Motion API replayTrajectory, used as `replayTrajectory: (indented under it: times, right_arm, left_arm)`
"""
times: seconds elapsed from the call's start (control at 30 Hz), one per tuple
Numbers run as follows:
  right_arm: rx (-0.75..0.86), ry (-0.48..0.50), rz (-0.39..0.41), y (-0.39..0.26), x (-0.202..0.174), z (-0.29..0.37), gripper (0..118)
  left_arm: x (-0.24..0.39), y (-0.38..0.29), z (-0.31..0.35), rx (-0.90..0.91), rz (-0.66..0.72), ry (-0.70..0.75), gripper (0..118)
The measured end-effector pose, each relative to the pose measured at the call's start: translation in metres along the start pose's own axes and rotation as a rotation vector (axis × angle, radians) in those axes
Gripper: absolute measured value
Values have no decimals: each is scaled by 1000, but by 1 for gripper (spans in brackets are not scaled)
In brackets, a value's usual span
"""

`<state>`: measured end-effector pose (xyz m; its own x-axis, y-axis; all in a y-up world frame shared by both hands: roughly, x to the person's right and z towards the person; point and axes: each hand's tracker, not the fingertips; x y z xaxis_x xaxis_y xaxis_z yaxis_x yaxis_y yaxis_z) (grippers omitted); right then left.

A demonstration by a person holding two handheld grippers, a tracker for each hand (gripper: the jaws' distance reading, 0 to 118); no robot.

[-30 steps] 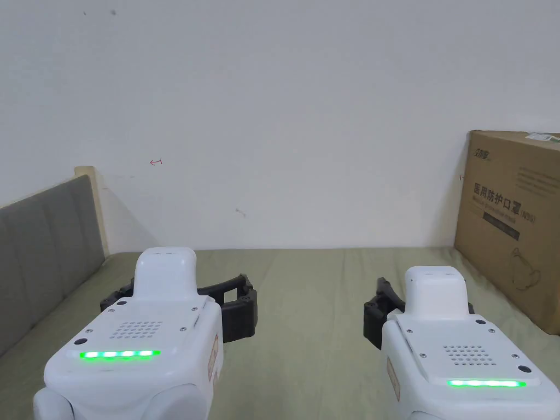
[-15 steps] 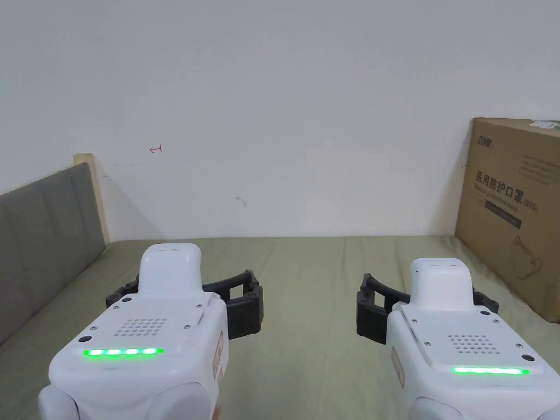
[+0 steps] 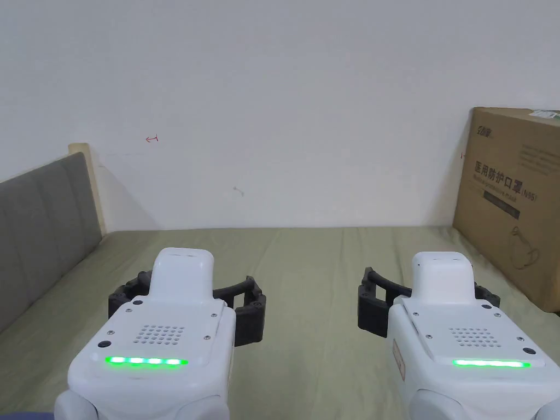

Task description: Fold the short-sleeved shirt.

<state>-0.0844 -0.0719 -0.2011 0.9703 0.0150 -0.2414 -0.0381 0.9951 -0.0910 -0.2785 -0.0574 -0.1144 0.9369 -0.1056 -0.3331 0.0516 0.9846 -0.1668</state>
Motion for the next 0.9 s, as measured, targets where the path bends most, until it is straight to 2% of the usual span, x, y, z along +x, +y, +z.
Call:
replayTrajectory:
  times: [0.9]
  right_arm:
    - [-30, -7, 33, -8, 1, -1, 90]
  left_arm:
    - [-3, -4, -1, 11, 58, -141, 103]
